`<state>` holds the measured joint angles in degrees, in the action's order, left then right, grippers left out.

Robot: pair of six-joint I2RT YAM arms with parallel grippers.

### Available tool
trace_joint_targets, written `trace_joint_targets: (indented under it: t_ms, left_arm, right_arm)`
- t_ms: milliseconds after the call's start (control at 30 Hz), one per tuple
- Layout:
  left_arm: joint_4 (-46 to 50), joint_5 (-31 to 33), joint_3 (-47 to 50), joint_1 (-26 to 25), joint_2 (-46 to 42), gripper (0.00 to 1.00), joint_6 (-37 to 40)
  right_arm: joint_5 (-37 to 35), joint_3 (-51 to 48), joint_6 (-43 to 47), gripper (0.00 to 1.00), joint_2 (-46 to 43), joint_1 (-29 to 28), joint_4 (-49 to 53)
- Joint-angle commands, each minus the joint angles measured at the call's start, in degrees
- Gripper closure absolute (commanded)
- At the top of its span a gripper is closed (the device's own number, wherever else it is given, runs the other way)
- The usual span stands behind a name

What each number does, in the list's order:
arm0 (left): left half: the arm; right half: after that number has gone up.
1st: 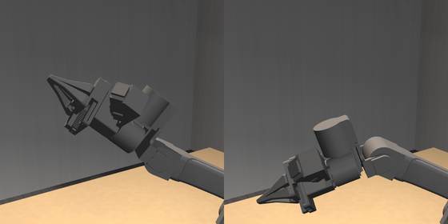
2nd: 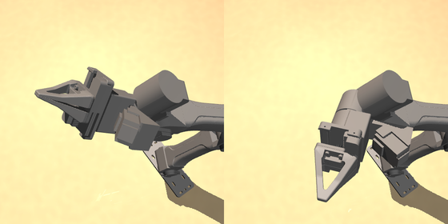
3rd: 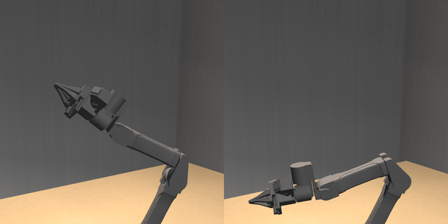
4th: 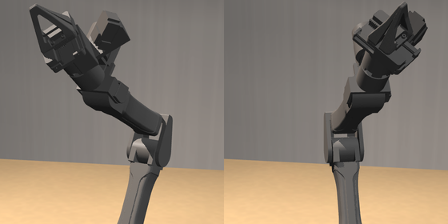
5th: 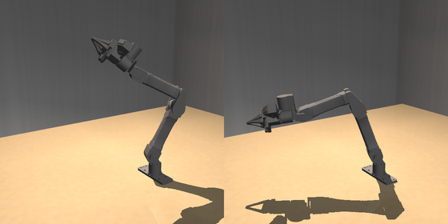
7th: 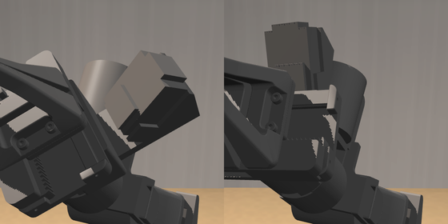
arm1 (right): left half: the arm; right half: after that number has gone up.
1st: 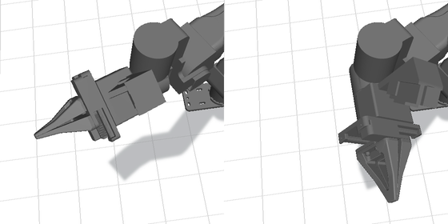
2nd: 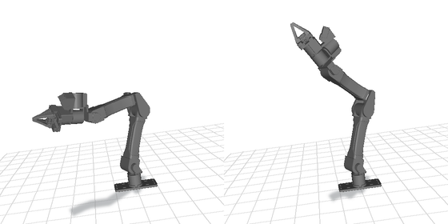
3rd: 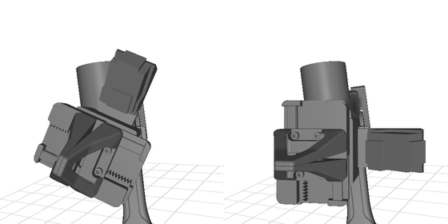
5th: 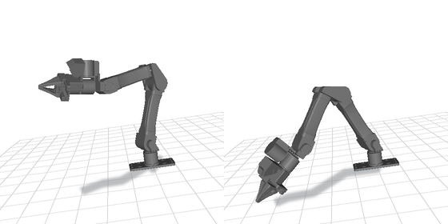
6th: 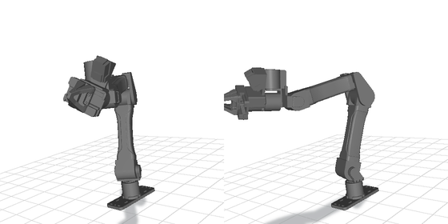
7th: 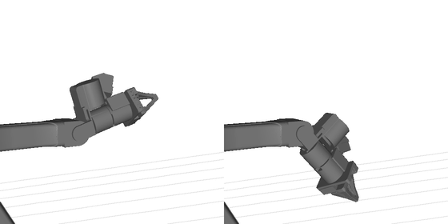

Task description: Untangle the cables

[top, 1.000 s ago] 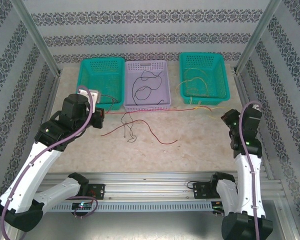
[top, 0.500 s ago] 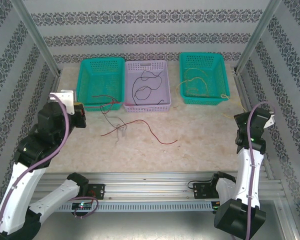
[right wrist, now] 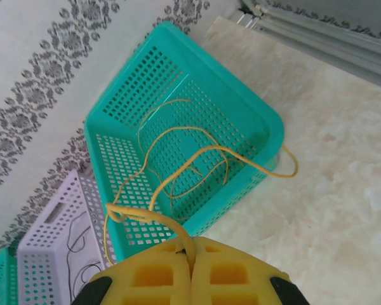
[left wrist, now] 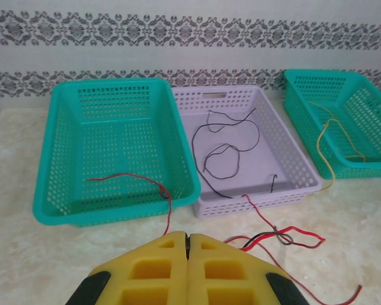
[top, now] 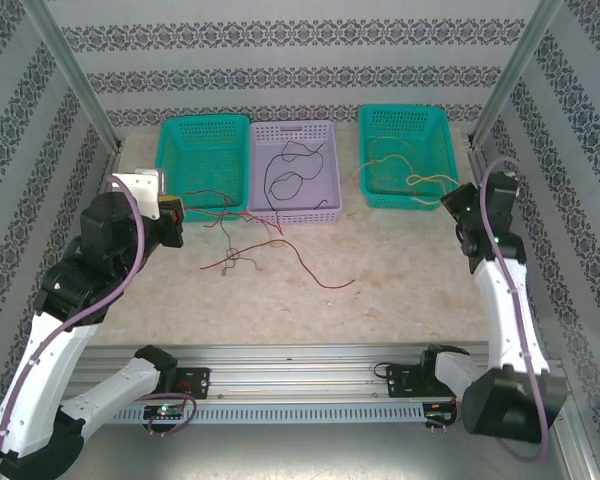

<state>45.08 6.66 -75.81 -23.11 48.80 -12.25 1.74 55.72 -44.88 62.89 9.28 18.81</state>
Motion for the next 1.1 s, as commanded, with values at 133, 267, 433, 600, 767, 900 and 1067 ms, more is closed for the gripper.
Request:
trace_joint_targets:
  t_ms: [133,267,433,600,767,900,1067]
  left_arm:
    - [-6.0,-6.5,0.9,0.5,1.3,1.00,-3.7]
    - [-6.8,-8.1,2.5,0.4,2.0,1.00,-3.9]
    - [-8.1,-9.0,4.7,0.4,1.8,1.00,-4.2]
    - [-9.1,-9.6,6.4,0.4,1.6,1.00,-4.3]
    - [-10.2,-10.9,7.9,0.2,2.3,1.00,-5.2]
    - [-10.1,-10.6,8.2,0.1,2.3,1.00,-4.4]
    - [-11.3,-9.6,10.0,0.2,1.8,1.00,-4.0]
  right_arm:
    - [-5.0,10.6,4.3,1.00,12.2,-5.2,-2.6]
    - [-6.2,21.3,7.6,1.00,18.0,-8.8,-0.6]
    - [-13.1,31.1,11.9,1.00,24.7,-11.1,0.4]
    - [-9.9,41.8,12.3,1.00,37.6,-10.5,5.7]
    - [-4.0,50.6,11.2,1.00,48.4,-10.6,7.8]
    - [-7.2,57.3,13.7,1.00,49.6,-12.5,9.9]
    - [-10.7,65.4,16.5,1.00,50.8,-13.7,13.4]
